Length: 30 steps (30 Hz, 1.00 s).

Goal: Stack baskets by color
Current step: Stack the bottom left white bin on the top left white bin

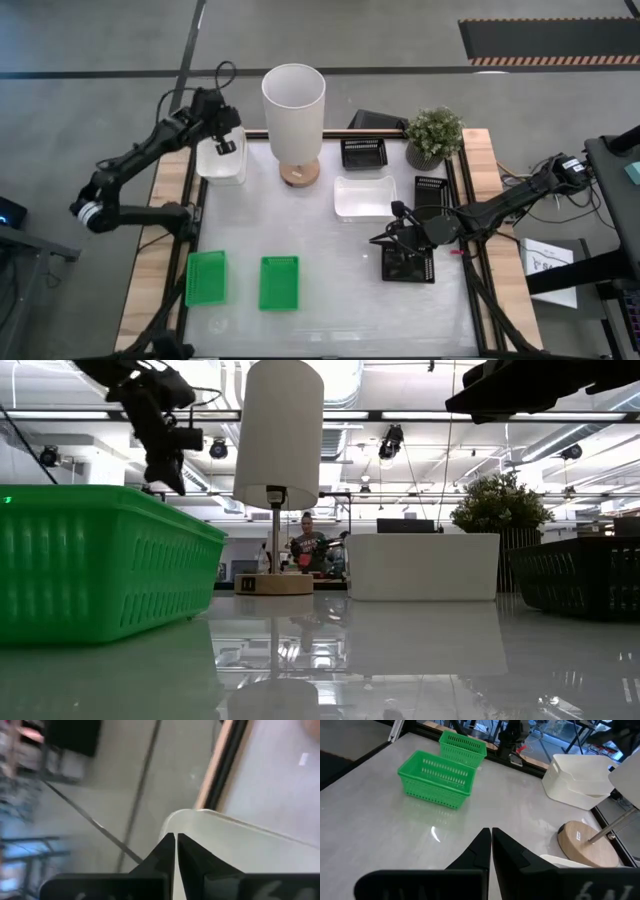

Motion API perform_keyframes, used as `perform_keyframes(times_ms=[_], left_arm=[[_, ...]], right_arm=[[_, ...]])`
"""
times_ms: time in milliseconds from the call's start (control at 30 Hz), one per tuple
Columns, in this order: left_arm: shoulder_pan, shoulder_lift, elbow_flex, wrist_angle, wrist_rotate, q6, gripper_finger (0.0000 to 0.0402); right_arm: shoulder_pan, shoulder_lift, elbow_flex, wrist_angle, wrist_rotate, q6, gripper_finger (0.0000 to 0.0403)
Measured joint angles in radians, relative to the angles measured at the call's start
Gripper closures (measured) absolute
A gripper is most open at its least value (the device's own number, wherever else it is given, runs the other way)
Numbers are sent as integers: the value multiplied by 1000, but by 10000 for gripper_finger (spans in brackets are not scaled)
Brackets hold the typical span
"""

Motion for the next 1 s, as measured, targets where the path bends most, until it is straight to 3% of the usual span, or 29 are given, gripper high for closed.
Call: perform_keyframes(times_ms=[100,233,367,500,633,1000], left_arm=[[-7,74,38,-51,-84,-145,400],[-12,157,77,-55,-258,-137,378],[-8,231,129,-100,-328,-119,329],[-6,289,188,-260,-333,-154,268],[-9,312,205,-276,-335,-142,229],[-9,313,208,-203,-365,-87,219]], right_arm=[[0,0,0,0,0,-10,394],[-1,0,0,2,1,-41,394],[-11,0,0,3,1,-52,394],[-26,0,0,2,1,-55,394],[-37,0,0,2,1,-63,394],[-40,0,0,-21,1,-66,394]])
